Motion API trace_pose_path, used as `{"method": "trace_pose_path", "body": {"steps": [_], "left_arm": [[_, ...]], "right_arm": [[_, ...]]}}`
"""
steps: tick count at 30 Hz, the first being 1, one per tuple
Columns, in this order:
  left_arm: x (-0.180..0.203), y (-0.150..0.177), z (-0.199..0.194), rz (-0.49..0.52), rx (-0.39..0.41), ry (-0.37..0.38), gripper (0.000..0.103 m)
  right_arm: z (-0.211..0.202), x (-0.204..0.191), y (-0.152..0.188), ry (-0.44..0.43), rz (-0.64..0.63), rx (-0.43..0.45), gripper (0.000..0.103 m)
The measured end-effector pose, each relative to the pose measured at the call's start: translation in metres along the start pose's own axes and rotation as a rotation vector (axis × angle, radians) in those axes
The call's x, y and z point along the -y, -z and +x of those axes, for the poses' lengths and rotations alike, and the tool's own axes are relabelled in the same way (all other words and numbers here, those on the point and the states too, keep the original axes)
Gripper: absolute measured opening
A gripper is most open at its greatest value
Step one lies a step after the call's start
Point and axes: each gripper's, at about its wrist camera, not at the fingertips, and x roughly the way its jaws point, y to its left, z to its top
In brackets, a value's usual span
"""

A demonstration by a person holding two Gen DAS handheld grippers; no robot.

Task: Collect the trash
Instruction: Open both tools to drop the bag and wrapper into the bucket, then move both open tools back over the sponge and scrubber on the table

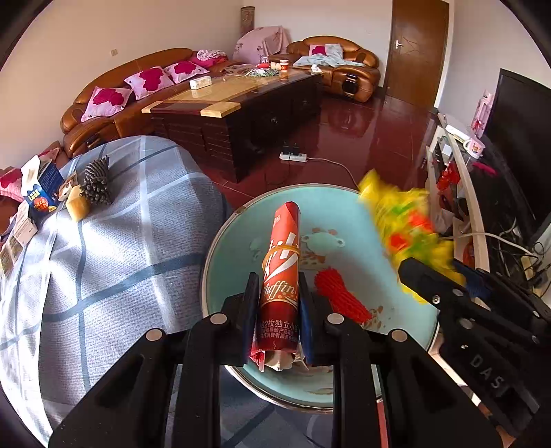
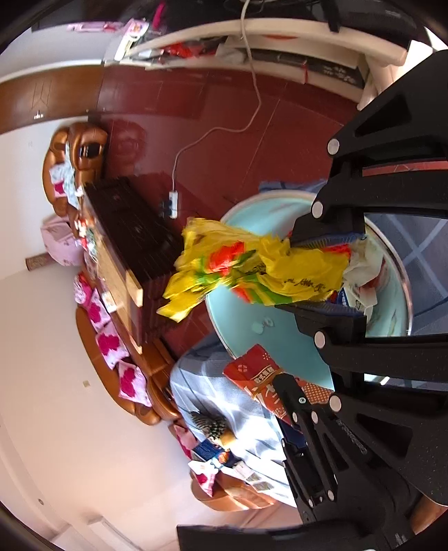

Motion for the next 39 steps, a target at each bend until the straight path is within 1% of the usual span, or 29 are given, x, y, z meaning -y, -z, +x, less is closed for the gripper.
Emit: {"method": "trace_pose_path", "body": {"steps": [1, 4, 10, 11, 12, 13, 14, 17, 20, 22, 25, 27, 28, 33, 39], "left_arm": [[0.0, 0.0, 0.001, -0.001, 0.0, -0.001, 0.021], [0.0, 0.0, 0.002, -0.003, -0.004, -0.004, 0.021], [0.003, 0.0, 0.005, -0.002, -0.016, -0.003, 0.022], [0.004, -0.001, 0.005, 0.001, -0.013, -0.004, 0.027], [0.005, -0.001, 0.004, 0.01, -0.01, -0.006, 0.034], [0.005, 0.0, 0.003, 0.014, -0.004, -0.008, 0.057], [0.005, -0.001, 0.0, 0.01, 0.011, -0.012, 0.073], [0.003, -0.002, -0.007, 0.009, 0.039, 0.007, 0.077], [-0.001, -0.003, -0.012, 0.012, 0.058, -0.026, 0.082], [-0.009, -0.002, -0.013, -0.002, 0.054, -0.035, 0.083], [-0.031, 0.002, -0.016, -0.038, 0.036, -0.045, 0.084], [-0.052, 0.006, -0.019, -0.064, 0.033, -0.079, 0.086], [-0.066, 0.009, -0.02, -0.084, 0.03, -0.098, 0.088], [-0.143, 0.02, -0.023, -0.231, 0.017, -0.185, 0.088], [-0.217, 0.028, -0.031, -0.339, 0.032, -0.252, 0.088]], "right_arm": [[0.001, 0.0, 0.0, 0.008, 0.0, 0.003, 0.038], [-0.004, 0.006, 0.0, -0.012, 0.022, 0.015, 0.038], [-0.024, 0.015, -0.002, 0.004, 0.069, 0.079, 0.038], [-0.028, 0.016, -0.002, 0.009, 0.078, 0.095, 0.038], [-0.03, 0.017, -0.003, 0.011, 0.083, 0.104, 0.038], [-0.033, 0.017, -0.004, 0.013, 0.088, 0.115, 0.038], [-0.036, 0.017, -0.005, 0.016, 0.092, 0.125, 0.038], [-0.045, 0.016, -0.007, 0.019, 0.099, 0.157, 0.038], [-0.05, 0.012, -0.008, 0.016, 0.097, 0.174, 0.038], [-0.052, 0.007, -0.009, 0.01, 0.091, 0.18, 0.038], [-0.049, -0.003, -0.009, 0.002, 0.066, 0.165, 0.038], [-0.044, -0.014, -0.009, 0.0, 0.043, 0.151, 0.038], [-0.04, -0.019, -0.009, -0.003, 0.035, 0.142, 0.038], [-0.02, -0.048, -0.011, -0.025, -0.001, 0.094, 0.038], [0.009, -0.098, -0.023, -0.062, -0.061, 0.043, 0.038]]}}
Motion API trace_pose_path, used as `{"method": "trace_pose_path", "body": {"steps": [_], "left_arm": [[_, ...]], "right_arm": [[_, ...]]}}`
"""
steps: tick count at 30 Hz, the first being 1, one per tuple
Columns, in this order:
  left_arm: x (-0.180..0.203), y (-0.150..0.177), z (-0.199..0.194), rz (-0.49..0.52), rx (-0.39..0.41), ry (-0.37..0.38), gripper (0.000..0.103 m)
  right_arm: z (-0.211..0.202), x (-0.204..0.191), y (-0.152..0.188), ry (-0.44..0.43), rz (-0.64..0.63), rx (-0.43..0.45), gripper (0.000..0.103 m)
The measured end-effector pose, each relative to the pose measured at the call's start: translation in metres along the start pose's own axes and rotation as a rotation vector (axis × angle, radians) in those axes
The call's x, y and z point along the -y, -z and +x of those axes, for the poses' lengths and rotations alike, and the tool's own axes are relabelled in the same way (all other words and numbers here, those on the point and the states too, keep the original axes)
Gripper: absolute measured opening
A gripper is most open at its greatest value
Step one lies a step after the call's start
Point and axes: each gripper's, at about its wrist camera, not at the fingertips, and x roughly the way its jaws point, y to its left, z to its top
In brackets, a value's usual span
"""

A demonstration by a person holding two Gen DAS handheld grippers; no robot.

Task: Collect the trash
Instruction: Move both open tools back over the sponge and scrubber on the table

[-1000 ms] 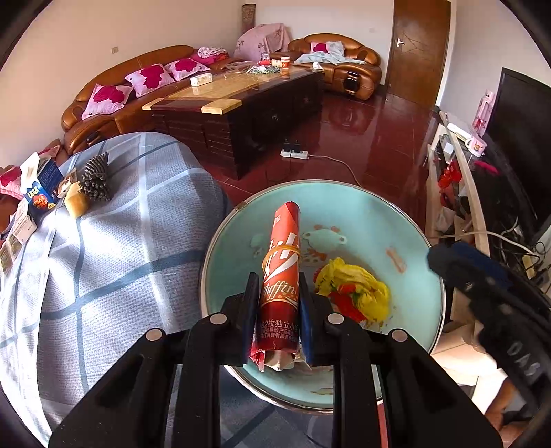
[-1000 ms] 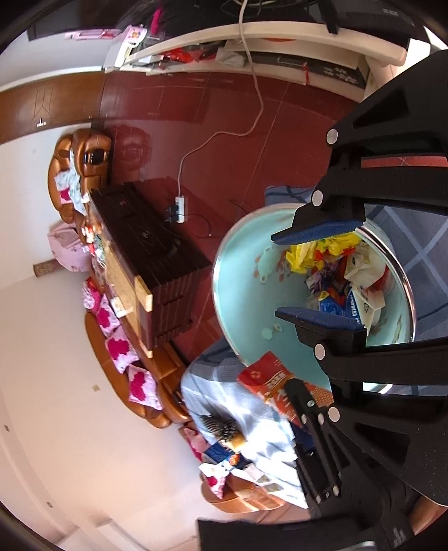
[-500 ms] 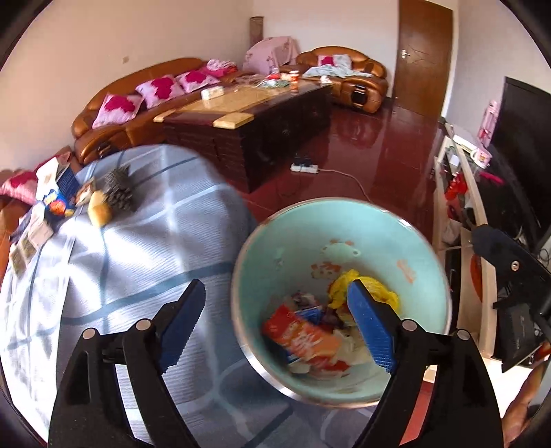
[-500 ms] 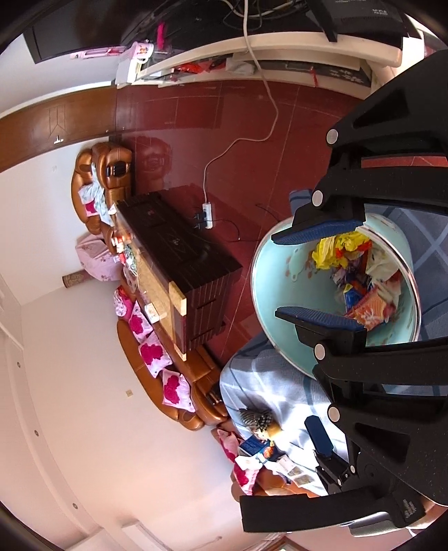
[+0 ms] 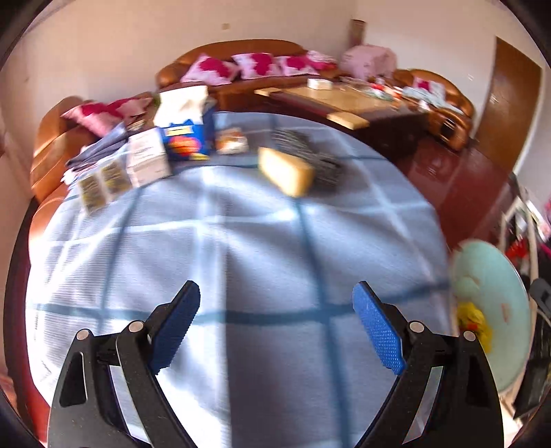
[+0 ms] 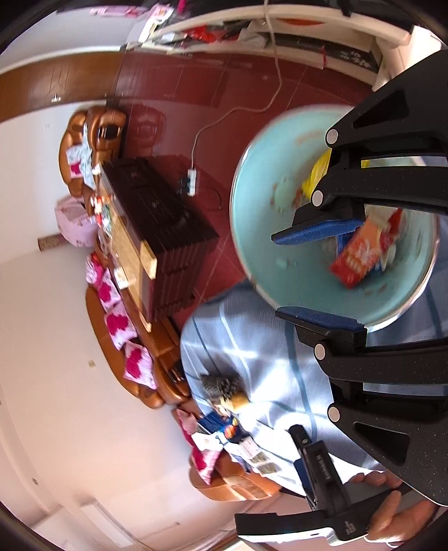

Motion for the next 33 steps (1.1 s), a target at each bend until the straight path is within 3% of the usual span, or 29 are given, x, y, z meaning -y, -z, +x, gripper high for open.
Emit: {"method": "trace_pose_path", "body": {"steps": [17, 26, 33], "left_arm": [[-0.127, -0.037, 0.031, -0.105, 0.002, -0.168, 0.089], [-0.145, -0.052, 0.04, -0.149, -0.005, -0.153, 0.089], [-0.136, -0.06, 0.05, -0.14, -0.017, -0.134, 0.089]], "right_arm": [[0.126, -0.115, -0.047, -0.102, -0.151, -0.145, 0.038], [0.187, -0.156, -0.079, -0.148, -0.208, -0.183, 0.035], [0.235, -0.155, -0.075, -0.16, -0.179, -0.296, 0.031]]}}
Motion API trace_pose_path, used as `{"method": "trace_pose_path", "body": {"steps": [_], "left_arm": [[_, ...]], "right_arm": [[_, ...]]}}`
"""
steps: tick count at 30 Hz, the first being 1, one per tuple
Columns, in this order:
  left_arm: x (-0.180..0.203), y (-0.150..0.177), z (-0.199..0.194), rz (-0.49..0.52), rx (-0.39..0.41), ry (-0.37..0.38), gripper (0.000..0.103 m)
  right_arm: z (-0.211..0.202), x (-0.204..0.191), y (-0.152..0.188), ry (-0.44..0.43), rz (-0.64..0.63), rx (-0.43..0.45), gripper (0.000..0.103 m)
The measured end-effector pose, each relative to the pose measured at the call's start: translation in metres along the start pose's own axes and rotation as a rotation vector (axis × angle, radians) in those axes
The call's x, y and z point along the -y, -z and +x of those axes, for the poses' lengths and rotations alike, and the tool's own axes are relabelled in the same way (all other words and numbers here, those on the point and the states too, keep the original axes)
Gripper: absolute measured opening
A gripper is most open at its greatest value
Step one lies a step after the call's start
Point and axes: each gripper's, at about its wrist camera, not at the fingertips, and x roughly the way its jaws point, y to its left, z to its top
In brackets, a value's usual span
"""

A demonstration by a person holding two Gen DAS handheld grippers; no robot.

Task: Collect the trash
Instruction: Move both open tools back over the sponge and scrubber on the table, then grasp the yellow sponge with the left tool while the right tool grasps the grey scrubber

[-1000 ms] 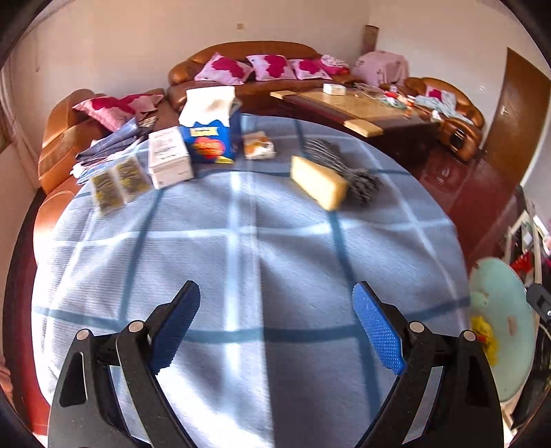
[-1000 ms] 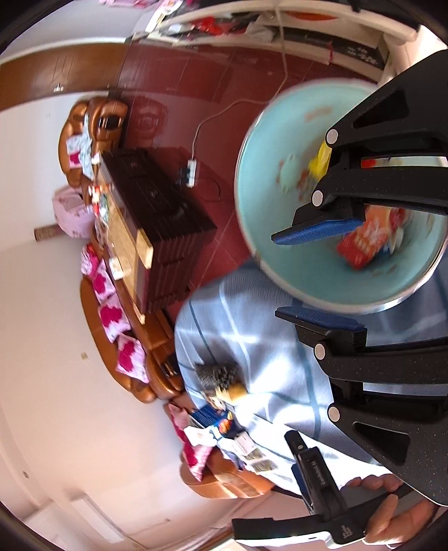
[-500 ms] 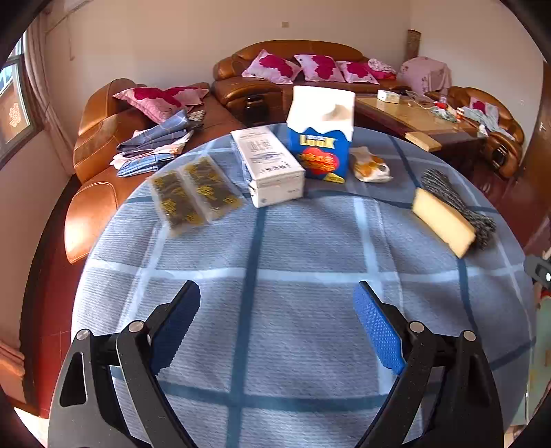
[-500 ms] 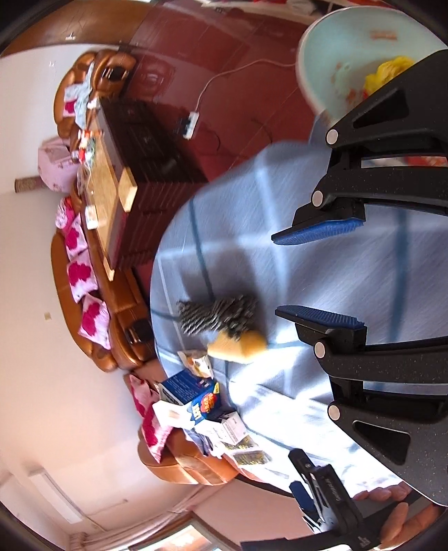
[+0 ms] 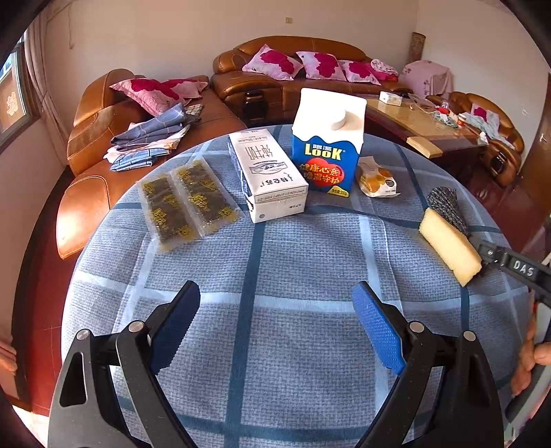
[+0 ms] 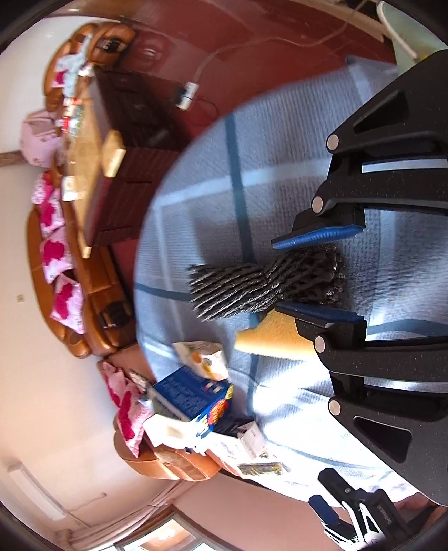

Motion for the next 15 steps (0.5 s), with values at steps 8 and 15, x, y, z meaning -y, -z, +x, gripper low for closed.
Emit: {"method": "trace_pose_path", "body": {"steps": [8, 15], "left_arm": [[0.026, -0.01, 0.01, 0.029, -0.004, 0.031, 0.088], [0.073, -0.026, 0.013, 0.054, 0.004, 0.109, 0.088]], "right_arm": [[-0.01, 0.001, 0.007, -0.019, -0.004, 0.043, 0.015], [-0.054, 0.015, 0.02, 0.01, 0.075, 0.137, 0.015]]}}
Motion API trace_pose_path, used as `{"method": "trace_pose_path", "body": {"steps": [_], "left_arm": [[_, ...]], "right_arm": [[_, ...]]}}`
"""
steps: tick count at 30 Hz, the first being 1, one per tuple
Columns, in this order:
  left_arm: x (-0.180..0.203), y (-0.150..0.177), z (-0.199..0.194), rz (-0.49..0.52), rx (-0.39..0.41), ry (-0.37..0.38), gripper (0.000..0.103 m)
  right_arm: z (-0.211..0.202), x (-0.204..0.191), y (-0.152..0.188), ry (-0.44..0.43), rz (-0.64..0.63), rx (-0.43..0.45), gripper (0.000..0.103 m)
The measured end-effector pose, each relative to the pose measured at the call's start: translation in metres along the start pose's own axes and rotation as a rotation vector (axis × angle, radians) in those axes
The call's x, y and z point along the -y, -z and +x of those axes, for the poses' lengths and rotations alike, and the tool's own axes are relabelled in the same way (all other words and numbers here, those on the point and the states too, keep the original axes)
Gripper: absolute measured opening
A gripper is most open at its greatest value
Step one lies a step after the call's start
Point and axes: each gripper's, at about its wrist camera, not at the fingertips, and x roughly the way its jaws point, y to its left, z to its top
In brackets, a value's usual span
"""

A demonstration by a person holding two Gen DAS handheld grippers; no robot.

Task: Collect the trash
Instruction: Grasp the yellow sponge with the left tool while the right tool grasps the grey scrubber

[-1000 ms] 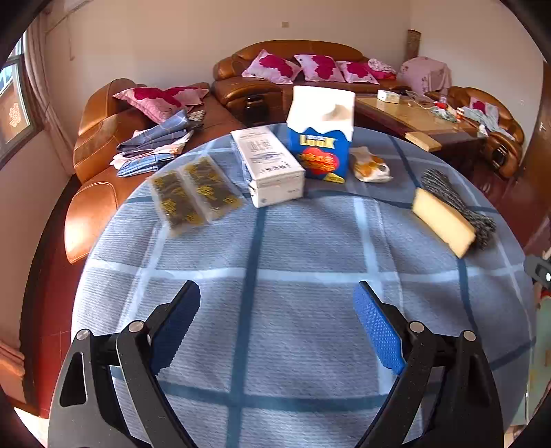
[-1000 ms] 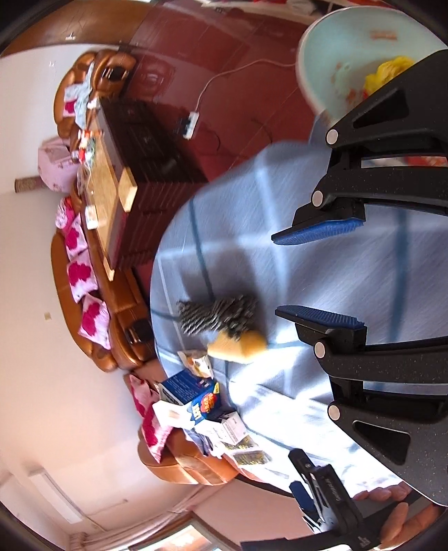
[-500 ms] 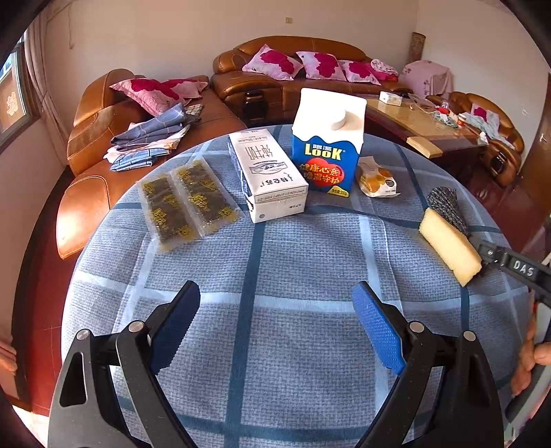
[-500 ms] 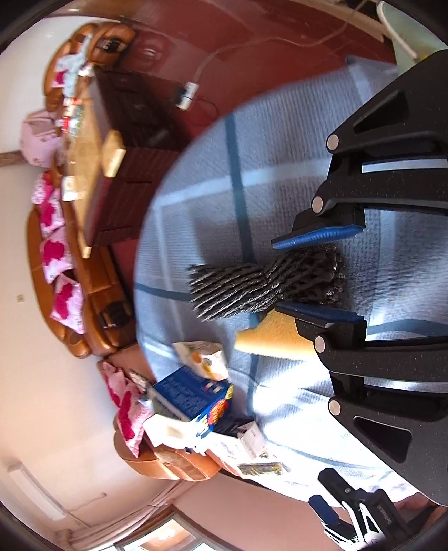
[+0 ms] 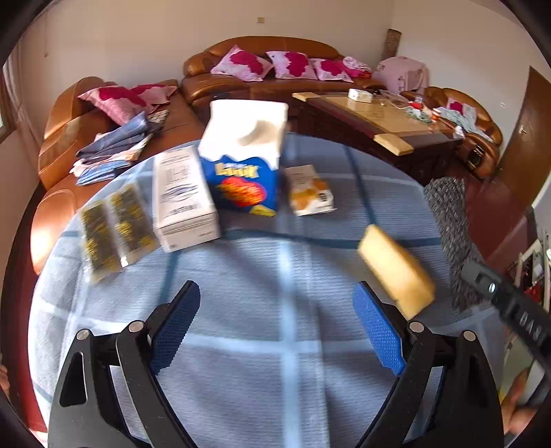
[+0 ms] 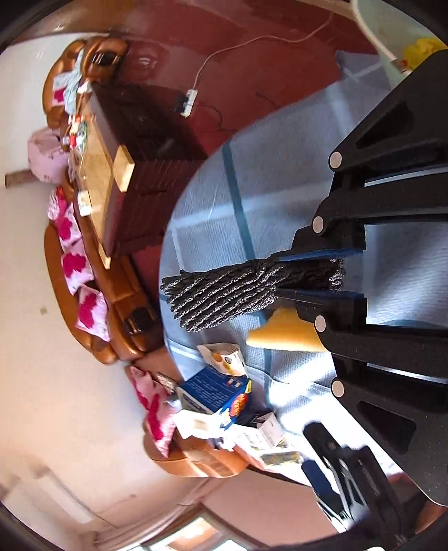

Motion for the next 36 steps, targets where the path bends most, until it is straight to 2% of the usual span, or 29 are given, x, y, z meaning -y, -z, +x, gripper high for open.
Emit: {"method": "trace_pose_path", "body": {"steps": [7, 11, 13, 15, 17, 18, 22, 29, 36], "left_arm": [[0.058, -0.013, 0.019, 0.028, 0.002, 0.072, 0.084], [0.081, -0.009, 0.039, 0.037, -0.039, 0.096, 0.067], [0.085, -0.004, 0.049, 0.041, -0.073, 0.077, 0.062], [0.085, 0.0, 0.053, 0.032, -0.083, 0.092, 0.055], [0.083, 0.003, 0.05, 0.041, -0.07, 0.104, 0.036], [0.083, 0.004, 0.047, 0.046, -0.065, 0.105, 0.034], [0.075, 0.008, 0.027, 0.06, -0.018, 0.086, 0.032], [0.046, 0.025, -0.016, 0.049, 0.033, 0.106, 0.032], [0.001, 0.065, -0.058, 0.012, 0.06, 0.216, 0.032]], "right_arm": [[-0.025, 0.024, 0.015, 0.066, 0.061, 0.035, 0.015], [-0.039, 0.033, 0.021, 0.065, 0.095, 0.048, 0.015], [-0.045, 0.033, 0.024, 0.061, 0.099, 0.047, 0.015], [-0.051, 0.035, 0.027, 0.05, 0.106, 0.045, 0.015], [-0.054, 0.035, 0.03, 0.045, 0.108, 0.047, 0.015], [-0.056, 0.034, 0.033, 0.042, 0.111, 0.048, 0.015], [-0.063, 0.028, 0.042, 0.028, 0.126, 0.058, 0.015], [-0.086, 0.01, 0.063, 0.005, 0.132, 0.093, 0.015], [-0.111, -0.014, 0.093, 0.007, 0.114, 0.126, 0.015]]}}
